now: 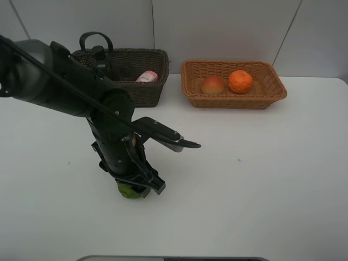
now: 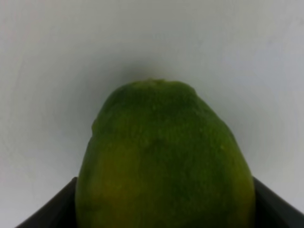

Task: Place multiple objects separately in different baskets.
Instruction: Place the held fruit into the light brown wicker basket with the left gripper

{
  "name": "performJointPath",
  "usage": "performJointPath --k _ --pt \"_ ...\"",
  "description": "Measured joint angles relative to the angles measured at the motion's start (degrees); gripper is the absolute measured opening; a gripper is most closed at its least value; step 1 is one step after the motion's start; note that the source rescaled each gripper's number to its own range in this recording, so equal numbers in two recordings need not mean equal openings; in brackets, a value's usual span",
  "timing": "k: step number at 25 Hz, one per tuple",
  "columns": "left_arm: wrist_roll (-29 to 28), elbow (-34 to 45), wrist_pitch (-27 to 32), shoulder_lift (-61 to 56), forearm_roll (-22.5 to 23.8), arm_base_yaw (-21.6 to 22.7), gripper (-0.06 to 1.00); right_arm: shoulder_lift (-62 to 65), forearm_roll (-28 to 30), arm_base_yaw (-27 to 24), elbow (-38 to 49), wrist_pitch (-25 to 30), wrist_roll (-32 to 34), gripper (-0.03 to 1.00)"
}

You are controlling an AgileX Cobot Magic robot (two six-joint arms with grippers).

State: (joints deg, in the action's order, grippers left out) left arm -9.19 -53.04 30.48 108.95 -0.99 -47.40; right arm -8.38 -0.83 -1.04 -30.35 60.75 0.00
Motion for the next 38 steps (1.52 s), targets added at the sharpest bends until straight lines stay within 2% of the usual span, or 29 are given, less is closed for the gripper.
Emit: performJointPath --k 5,16,20,26,34,38 --pt "0.0 0.0 0.1 -0.6 -0.1 0.0 0.75 0.0 0.0 0.0 0.0 0.0 0.0 1.00" --pt "-0.1 -1.8 2.1 -11.5 1.0 0.0 0.75 0.0 0.0 0.0 0.0 0.0 0.0 1.00" --pt "0.0 -8.4 4.2 -11.5 2.8 0.0 0.75 0.0 0.0 0.0 0.0 0.0 0.0 1.00" --pt "0.0 -19.9 3.6 -10.1 6.3 0.3 0.75 0.0 0.0 0.0 0.0 0.0 0.0 1.00" --pt "0.0 -39.2 2.8 1.0 7.8 1.6 0.75 0.0 0.0 0.0 0.0 0.0 0.0 1.00" --pt "0.0 -45.7 0.7 6.5 7.8 2.6 0.75 0.0 0.0 0.0 0.0 0.0 0.0 1.00"
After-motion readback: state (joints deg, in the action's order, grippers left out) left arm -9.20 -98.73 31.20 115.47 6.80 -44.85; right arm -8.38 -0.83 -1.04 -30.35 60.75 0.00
